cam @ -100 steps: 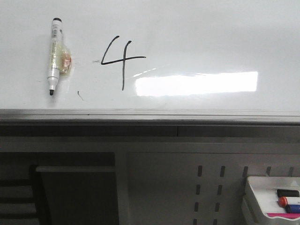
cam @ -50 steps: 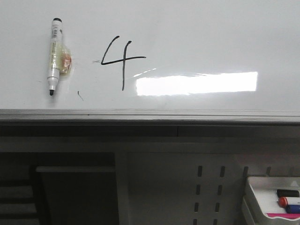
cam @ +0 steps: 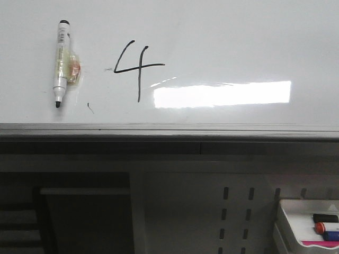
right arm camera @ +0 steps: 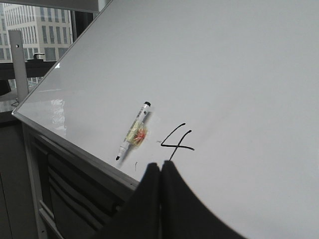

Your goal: Write number 4 on whiteboard

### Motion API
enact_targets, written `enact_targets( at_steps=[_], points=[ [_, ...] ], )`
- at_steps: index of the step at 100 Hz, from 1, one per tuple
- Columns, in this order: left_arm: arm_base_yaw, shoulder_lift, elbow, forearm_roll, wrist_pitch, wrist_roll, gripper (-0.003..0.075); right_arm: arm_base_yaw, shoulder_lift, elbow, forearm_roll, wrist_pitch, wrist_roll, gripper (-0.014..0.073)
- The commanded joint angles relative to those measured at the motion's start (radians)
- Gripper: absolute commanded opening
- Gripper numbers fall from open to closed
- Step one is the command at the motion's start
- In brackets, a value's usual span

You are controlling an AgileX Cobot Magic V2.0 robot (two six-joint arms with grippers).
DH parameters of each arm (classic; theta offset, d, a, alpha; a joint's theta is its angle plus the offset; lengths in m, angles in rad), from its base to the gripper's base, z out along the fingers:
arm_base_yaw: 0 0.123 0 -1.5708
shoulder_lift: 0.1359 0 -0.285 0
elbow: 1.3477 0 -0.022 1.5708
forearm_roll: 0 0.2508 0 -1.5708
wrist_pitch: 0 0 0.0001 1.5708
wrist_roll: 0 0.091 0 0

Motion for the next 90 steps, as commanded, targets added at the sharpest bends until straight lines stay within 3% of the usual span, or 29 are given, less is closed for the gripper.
enact_targets(
  at_steps=[1, 31, 69, 90],
  points=[
    [0.0, 0.009, -0.028, 0.003, -0.079, -0.007, -0.002, -0.003, 0.008, -0.025, -0.011, -0.088, -0.007, -0.0064],
    [0.021, 0.009, 0.002, 0.001, -0.075, -0.009, -0.002, -0.003, 0.008, -0.025, -0.011, -0.088, -0.007, -0.0064],
    [0.333, -0.083, 0.157, 0.004, -0.027, -0.009, -0.002, -0.003, 0.008, -0.025, -0.011, -0.088, -0.007, -0.0064],
    [0.376, -0.093, 0.212, 0.004, 0.086, -0.015, -0.002, -0.003, 0.008, -0.025, -0.011, -0.088, -0.007, -0.0064]
  ],
)
